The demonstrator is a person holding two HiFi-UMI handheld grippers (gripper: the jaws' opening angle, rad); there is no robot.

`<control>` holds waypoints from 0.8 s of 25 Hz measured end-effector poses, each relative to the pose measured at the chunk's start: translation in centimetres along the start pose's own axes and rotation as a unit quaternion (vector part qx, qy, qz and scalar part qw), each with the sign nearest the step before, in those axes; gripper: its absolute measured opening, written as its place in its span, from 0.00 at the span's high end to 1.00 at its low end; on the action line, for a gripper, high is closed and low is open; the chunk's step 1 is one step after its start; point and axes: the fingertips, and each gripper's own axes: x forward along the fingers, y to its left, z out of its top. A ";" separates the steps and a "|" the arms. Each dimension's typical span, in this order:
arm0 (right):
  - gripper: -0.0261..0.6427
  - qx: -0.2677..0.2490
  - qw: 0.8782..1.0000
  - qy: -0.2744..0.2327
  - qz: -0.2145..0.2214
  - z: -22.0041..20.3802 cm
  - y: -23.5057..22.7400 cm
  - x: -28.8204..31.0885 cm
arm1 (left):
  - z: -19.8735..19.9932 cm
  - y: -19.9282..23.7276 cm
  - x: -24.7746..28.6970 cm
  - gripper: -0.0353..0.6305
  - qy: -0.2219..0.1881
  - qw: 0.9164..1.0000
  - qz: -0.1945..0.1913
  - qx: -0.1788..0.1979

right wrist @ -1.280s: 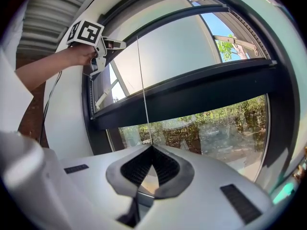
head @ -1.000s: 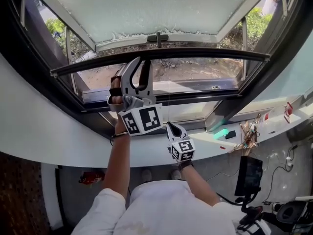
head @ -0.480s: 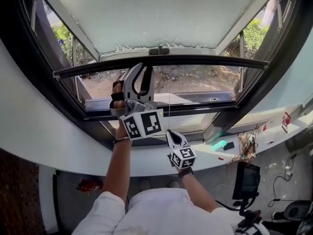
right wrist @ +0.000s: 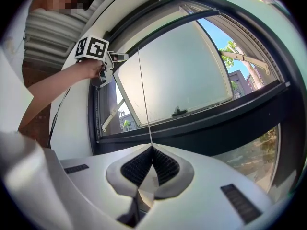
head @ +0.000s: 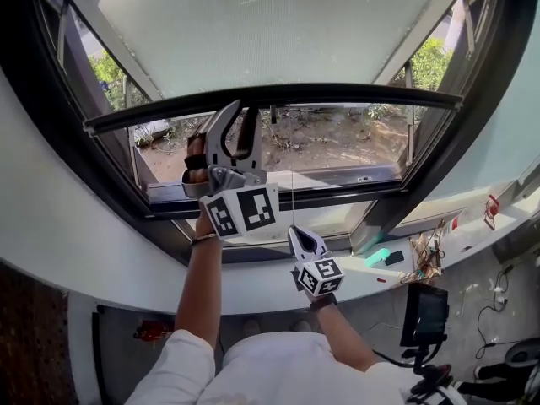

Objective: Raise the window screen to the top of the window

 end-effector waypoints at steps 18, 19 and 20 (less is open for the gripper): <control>0.96 -0.002 0.998 -0.055 0.016 8.2 1.3 1.1 | 4.5 6.1 3.4 0.82 -0.044 0.998 0.038 0.040; 0.96 -0.004 0.998 -0.059 0.018 8.5 1.5 1.1 | 4.6 6.3 3.6 0.82 -0.045 0.997 0.040 0.044; 0.96 -0.007 0.998 -0.062 0.020 8.8 1.5 1.2 | 4.8 6.6 3.7 0.82 -0.046 0.997 0.044 0.050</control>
